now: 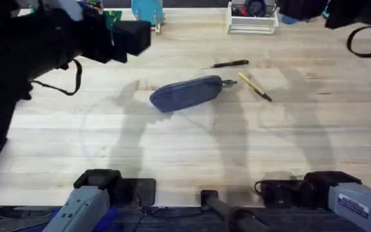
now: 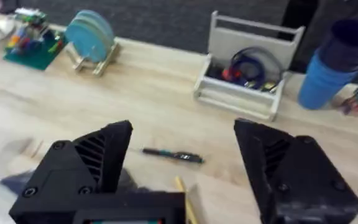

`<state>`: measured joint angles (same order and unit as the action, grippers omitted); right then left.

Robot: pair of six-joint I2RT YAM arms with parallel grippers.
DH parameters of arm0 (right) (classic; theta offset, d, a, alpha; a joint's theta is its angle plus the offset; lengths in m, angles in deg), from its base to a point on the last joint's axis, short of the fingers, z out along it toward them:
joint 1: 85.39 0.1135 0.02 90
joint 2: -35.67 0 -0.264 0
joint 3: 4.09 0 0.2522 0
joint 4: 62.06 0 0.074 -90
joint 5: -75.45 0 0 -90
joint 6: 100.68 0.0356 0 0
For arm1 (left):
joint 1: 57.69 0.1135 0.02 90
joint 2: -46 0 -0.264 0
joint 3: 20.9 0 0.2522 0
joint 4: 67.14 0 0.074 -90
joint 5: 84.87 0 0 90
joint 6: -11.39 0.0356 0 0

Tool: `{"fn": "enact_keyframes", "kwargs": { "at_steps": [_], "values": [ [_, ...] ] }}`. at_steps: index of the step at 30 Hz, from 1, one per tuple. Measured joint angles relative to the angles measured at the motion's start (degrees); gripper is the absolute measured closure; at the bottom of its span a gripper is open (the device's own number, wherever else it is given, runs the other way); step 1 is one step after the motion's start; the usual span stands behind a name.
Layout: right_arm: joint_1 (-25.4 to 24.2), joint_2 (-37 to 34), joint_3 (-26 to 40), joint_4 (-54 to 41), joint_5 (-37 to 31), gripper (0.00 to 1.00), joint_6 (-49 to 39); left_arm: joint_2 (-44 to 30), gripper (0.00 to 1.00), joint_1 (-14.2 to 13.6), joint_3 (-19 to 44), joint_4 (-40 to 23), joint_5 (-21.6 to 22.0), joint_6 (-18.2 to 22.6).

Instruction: Unzip the bag, pick up the pens from the table one at a time and place them inside, then zip the bag closed.

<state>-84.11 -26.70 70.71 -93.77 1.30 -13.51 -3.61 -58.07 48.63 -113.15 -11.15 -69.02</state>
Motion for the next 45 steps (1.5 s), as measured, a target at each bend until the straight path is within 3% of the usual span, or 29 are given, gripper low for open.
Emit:
{"fn": "enact_keyframes", "kwargs": {
  "at_steps": [8,21,30,38,45],
  "values": [
    [0.00,-0.11,0.00,-2.78,2.43,0.006,0.01,-3.23,0.010,-0.02,0.42,-8.17,-10.66,14.05],
    [0.00,-0.11,0.00,-2.82,2.67,0.005,0.01,-5.13,0.008,0.47,0.44,-19.95,-15.44,37.57],
    [0.00,-0.13,0.00,-2.85,2.67,0.005,0.01,-11.15,0.008,7.13,0.44,-22.66,-25.89,52.93],
    [0.00,-0.11,0.00,-2.85,2.67,0.005,0.01,-17.13,0.007,13.77,0.44,-26.04,-36.16,61.90],
    [0.00,-0.11,0.00,-2.85,2.67,0.005,0.01,-24.08,0.008,14.78,0.44,-26.97,-39.56,65.91]
  ]
}}
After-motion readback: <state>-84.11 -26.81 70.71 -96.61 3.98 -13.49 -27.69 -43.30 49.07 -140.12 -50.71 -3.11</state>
